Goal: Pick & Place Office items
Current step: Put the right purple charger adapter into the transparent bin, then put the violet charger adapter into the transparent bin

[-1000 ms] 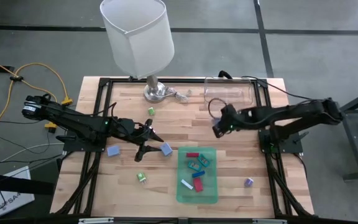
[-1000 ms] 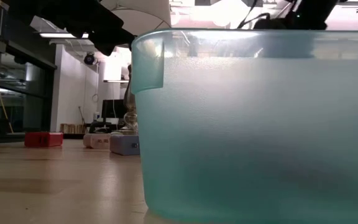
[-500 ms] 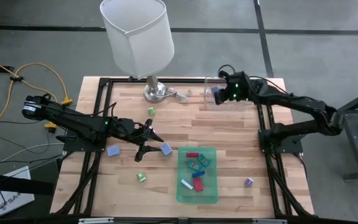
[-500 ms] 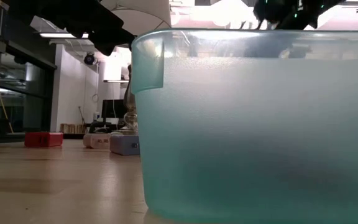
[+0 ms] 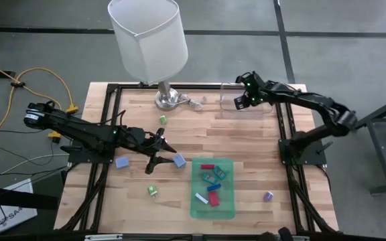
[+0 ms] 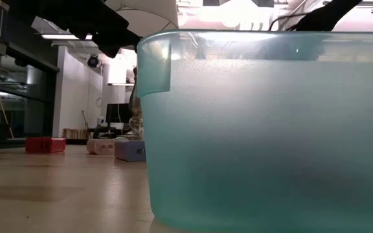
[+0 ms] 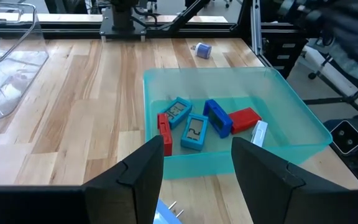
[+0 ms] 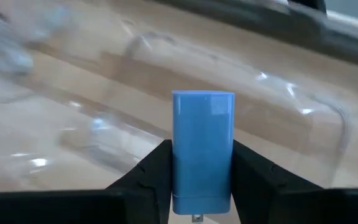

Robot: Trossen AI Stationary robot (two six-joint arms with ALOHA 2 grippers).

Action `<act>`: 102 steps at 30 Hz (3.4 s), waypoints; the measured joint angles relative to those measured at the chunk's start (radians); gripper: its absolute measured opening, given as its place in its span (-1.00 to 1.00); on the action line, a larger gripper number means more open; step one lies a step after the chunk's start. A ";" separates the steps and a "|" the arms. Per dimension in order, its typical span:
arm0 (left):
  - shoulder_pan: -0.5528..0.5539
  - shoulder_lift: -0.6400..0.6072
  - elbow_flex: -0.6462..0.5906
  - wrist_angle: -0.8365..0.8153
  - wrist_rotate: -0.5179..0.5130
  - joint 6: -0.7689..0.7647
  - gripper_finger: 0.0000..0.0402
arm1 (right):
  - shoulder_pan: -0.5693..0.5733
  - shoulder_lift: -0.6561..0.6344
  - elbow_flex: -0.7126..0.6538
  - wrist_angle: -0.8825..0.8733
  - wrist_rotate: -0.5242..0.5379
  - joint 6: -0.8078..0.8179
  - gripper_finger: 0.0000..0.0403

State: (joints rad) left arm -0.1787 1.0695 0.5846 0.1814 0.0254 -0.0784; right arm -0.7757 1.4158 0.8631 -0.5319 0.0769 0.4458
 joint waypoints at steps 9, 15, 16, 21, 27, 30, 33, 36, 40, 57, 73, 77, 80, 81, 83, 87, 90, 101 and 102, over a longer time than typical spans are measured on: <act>0.000 0.000 0.000 0.000 0.000 0.000 -0.08 | -0.039 0.148 0.000 -0.004 0.025 -0.004 -0.42; 0.000 0.000 0.000 0.000 0.000 0.000 -0.08 | -0.039 0.159 0.000 -0.002 0.025 -0.005 -0.39; 0.000 0.000 0.000 0.000 0.000 0.000 -0.08 | -0.039 0.159 0.000 -0.002 0.025 -0.005 -0.40; 0.000 0.000 0.000 0.000 0.000 0.000 -0.08 | -0.039 0.159 0.000 -0.002 0.025 -0.006 -0.37; 0.000 0.000 0.000 0.000 0.000 0.000 -0.08 | -0.039 0.159 0.000 0.012 0.026 -0.014 -0.21; 0.000 0.000 0.000 0.000 0.000 0.000 -0.08 | -0.039 0.159 0.000 0.015 0.025 -0.018 -0.17; 0.000 0.000 0.000 0.000 0.000 0.000 -0.08 | -0.039 0.159 0.000 0.015 0.024 -0.017 -0.15; 0.000 0.000 0.000 0.000 0.000 0.000 -0.08 | -0.040 0.144 0.000 0.012 0.004 -0.009 -0.15; 0.000 0.000 0.000 0.000 0.000 0.000 -0.08 | -0.049 0.070 0.000 0.013 -0.006 -0.014 -0.15; 0.000 0.000 0.000 0.000 0.000 0.000 -0.08 | 0.084 -0.290 0.000 -0.110 -0.155 -0.102 -0.15; 0.000 0.000 0.000 0.000 0.000 0.000 -0.08 | 0.660 -0.358 0.001 -0.213 -0.361 -0.156 -0.15; 0.000 0.000 0.000 0.000 0.000 0.000 -0.08 | 0.800 -0.358 0.001 -0.213 -0.272 -0.155 -0.15; 0.000 0.000 0.000 0.000 0.000 0.000 -0.08 | 0.899 -0.358 0.001 -0.213 -0.226 -0.155 -0.15; 0.000 0.000 0.000 0.000 0.000 0.000 -0.08 | 0.934 -0.357 0.001 -0.213 -0.214 -0.155 -0.15; 0.000 0.000 0.000 0.000 0.000 0.000 -0.08 | 1.004 -0.351 0.001 -0.213 -0.186 -0.146 -0.15; 0.000 0.000 0.000 0.000 0.000 0.000 -0.08 | 1.131 -0.335 0.001 -0.213 -0.144 -0.131 -0.15; 0.000 0.000 0.000 0.000 0.000 0.000 -0.08 | 1.211 -0.311 0.001 -0.213 -0.127 -0.134 -0.15; 0.000 0.000 0.000 0.000 0.000 0.000 -0.08 | 1.408 -0.163 0.000 -0.164 -0.142 -0.210 -0.15; 0.000 0.000 0.000 0.000 0.000 0.000 -0.08 | 1.420 -0.149 0.000 -0.152 -0.155 -0.209 -0.15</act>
State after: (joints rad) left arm -0.1787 1.0695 0.5846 0.1814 0.0257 -0.0784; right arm 0.6446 1.2669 0.8627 -0.6837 -0.0781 0.2371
